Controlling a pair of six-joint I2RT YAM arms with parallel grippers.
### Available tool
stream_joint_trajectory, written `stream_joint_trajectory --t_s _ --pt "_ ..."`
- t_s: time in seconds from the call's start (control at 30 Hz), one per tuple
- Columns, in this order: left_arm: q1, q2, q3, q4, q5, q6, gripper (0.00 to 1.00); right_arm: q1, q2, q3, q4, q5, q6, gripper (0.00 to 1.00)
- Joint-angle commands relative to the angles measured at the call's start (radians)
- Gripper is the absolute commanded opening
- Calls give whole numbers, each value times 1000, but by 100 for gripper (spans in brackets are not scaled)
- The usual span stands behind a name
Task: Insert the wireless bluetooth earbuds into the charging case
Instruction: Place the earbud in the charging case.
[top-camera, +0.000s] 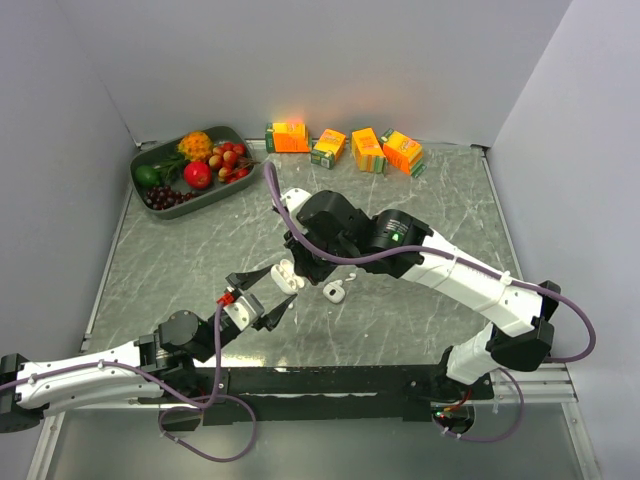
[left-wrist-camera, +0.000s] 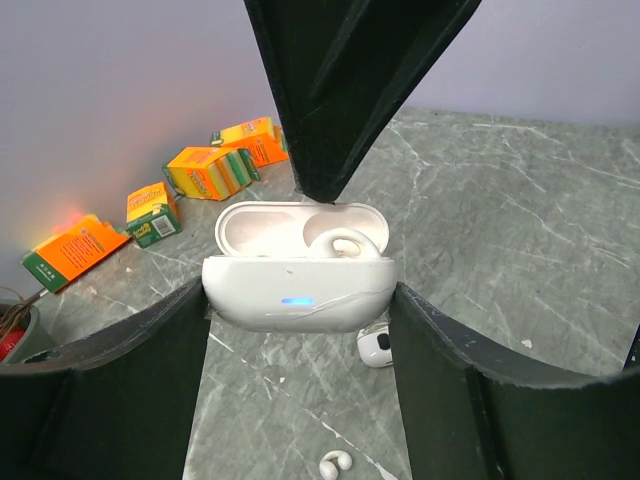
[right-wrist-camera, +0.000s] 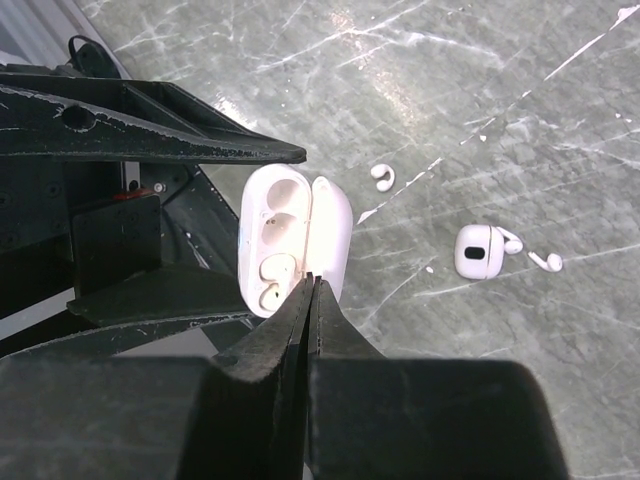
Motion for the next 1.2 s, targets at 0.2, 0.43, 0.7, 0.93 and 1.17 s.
stream_joint_trajectory --t_s 0.2,0.43,0.7,0.93,1.17 --pt "-5 -6 18 53 -14 -10 1 14 -74 17 9 -48 16 0" --pt "-6 -7 19 50 -17 -10 1 23 -73 11 7 -63 12 0" --pt "-6 -10 23 48 -16 -13 1 23 -61 -8 7 -58 15 0" --pt "-5 -20 21 46 -16 -15 1 24 -51 -15 10 -58 12 0" --pt "-6 -20 26 50 -10 -15 1 25 -38 -24 13 -68 10 0"
